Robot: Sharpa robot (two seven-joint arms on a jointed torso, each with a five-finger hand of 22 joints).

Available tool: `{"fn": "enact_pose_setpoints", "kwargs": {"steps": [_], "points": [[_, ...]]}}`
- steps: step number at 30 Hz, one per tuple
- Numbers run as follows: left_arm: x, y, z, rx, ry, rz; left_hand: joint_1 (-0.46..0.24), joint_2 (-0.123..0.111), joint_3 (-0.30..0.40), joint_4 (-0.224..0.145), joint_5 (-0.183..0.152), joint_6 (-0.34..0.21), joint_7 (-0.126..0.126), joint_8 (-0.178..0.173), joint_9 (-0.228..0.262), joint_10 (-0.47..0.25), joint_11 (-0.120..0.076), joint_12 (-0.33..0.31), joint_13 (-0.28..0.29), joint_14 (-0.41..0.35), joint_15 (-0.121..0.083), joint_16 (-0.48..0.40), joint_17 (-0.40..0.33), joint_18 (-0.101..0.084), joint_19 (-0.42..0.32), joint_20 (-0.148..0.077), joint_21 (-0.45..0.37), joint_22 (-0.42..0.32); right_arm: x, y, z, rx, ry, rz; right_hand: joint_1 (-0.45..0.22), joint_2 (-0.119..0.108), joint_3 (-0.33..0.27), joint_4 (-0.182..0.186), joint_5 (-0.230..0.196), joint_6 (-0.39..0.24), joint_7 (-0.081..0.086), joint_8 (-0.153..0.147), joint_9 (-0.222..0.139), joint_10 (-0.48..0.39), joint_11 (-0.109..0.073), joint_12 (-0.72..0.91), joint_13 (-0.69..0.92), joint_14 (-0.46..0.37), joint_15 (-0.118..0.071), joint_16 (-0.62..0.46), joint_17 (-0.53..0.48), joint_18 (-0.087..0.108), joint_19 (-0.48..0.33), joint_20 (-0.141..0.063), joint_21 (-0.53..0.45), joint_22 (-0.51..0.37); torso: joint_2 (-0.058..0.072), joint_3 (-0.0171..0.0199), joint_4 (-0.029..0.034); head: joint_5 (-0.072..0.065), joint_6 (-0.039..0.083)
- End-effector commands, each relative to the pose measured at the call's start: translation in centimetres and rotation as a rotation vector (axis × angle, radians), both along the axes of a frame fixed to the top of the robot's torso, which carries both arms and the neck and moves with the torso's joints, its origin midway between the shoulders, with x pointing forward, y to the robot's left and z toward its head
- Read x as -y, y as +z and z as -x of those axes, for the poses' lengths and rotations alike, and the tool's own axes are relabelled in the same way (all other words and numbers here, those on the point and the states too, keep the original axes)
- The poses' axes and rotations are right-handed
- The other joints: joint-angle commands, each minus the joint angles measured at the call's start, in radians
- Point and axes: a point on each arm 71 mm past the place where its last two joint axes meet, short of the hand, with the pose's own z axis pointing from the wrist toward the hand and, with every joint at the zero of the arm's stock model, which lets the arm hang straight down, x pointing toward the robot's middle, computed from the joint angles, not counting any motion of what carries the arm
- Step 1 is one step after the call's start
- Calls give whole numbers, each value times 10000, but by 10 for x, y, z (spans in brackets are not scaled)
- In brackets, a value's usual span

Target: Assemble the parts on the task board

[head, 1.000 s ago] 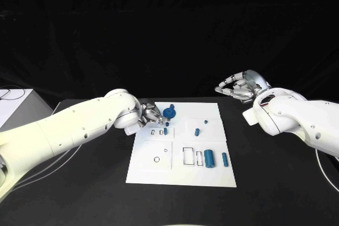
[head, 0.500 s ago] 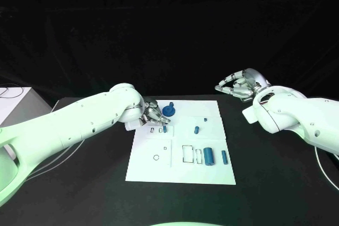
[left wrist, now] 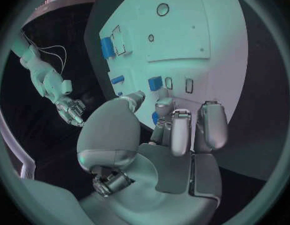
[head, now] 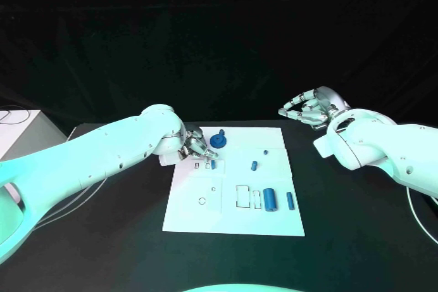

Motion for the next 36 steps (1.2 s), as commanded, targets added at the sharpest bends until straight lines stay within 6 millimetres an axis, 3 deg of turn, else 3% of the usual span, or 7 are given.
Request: {"fn": "enact_pose_setpoints", "kwargs": {"steps": [1,16,26,36], "points": [[4,0,1,-133,-217,-91,-56,40,17,-54,-10,75,-1,53,16,-16,-26,27,-4,714,60,58,1802,-77,69,29,59,8,-2,0,0,-35,152,111,-126,-1,32,30,53,-86,11,47,24,208,18,-60,1809,831,-40,-40,1705,55,830,-51,-9,2290,2,1,-2,-4,-25],[9,-3,1,-322,-350,-134,55,81,164,-85,-3,34,-25,60,182,-66,-49,-3,-58,705,41,52,1790,-75,56,19,58,7,-2,-1,0,-62,140,135,-150,-3,29,32,57,-93,12,50,37,199,19,-66,1801,831,-39,-40,1706,57,828,-50,-14,2286,-11,5,19,-25,-112],[11,-5,1,-404,-406,-179,57,69,178,-83,-10,27,-23,58,203,-71,-49,-5,-60,709,39,56,1801,-73,51,18,56,1,-3,-2,0,-96,163,149,-157,-3,27,33,57,-96,12,51,40,198,20,-67,1799,831,-39,-40,1707,56,829,-50,-12,2288,-3,13,-3,-15,-142],[12,-7,0,-480,-444,-269,113,45,267,-104,-12,4,-26,51,296,-107,-54,-30,-102,701,37,49,1788,-72,41,14,54,-3,-4,-3,-1,-154,187,165,-187,1,27,33,57,-111,14,51,56,191,21,-73,1793,830,-38,-42,1702,57,828,-48,-16,2285,1,19,25,20,-178]]}}
